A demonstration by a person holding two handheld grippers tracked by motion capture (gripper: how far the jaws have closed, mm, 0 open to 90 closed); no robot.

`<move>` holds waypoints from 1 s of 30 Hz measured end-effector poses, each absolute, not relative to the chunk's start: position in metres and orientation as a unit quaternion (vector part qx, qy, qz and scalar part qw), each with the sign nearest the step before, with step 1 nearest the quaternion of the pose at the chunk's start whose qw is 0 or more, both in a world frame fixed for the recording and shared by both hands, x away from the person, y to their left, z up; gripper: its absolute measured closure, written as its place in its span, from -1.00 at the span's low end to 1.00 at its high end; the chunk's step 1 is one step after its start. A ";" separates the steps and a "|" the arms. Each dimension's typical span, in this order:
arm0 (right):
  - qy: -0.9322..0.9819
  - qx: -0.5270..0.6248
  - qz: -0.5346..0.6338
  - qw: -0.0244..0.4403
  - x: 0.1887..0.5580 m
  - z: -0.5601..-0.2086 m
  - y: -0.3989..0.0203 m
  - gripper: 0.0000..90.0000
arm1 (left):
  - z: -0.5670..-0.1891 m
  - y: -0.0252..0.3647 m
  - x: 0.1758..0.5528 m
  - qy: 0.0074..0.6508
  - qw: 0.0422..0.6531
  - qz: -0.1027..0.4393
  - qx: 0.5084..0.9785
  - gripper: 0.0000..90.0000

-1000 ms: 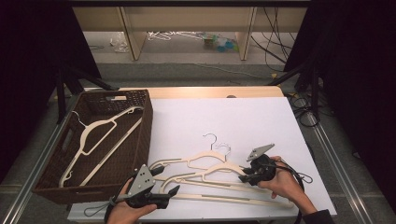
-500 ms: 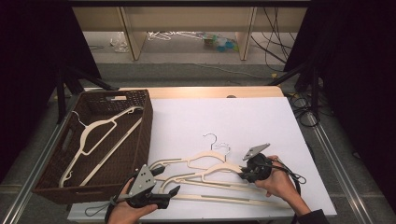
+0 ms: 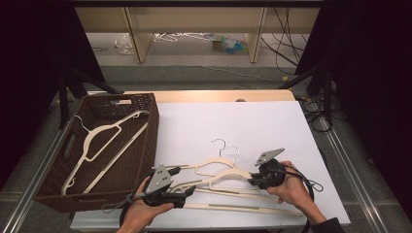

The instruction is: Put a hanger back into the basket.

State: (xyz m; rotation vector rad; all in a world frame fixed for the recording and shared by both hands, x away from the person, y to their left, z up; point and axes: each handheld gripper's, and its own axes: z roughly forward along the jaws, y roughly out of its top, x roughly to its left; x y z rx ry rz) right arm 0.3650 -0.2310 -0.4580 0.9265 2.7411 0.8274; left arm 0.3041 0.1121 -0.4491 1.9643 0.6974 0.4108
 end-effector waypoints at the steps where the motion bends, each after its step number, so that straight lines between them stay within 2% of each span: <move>1: 0.908 0.306 0.278 0.069 0.364 -0.456 -0.231 0.71 | -0.450 0.107 0.307 0.281 0.483 0.164 0.813 -0.46; 17: 0.907 0.255 0.313 0.118 0.350 -0.429 -0.230 0.75 | -0.448 0.042 0.343 0.246 0.464 0.124 0.842 -0.26; 20: 0.907 0.255 0.314 0.114 0.348 -0.427 -0.230 0.75 | -0.449 0.033 0.348 0.239 0.458 0.117 0.848 -0.19; 30: 0.911 0.234 0.320 0.117 0.343 -0.421 -0.226 0.76 | -0.451 0.026 0.353 0.231 0.451 0.115 0.854 -0.01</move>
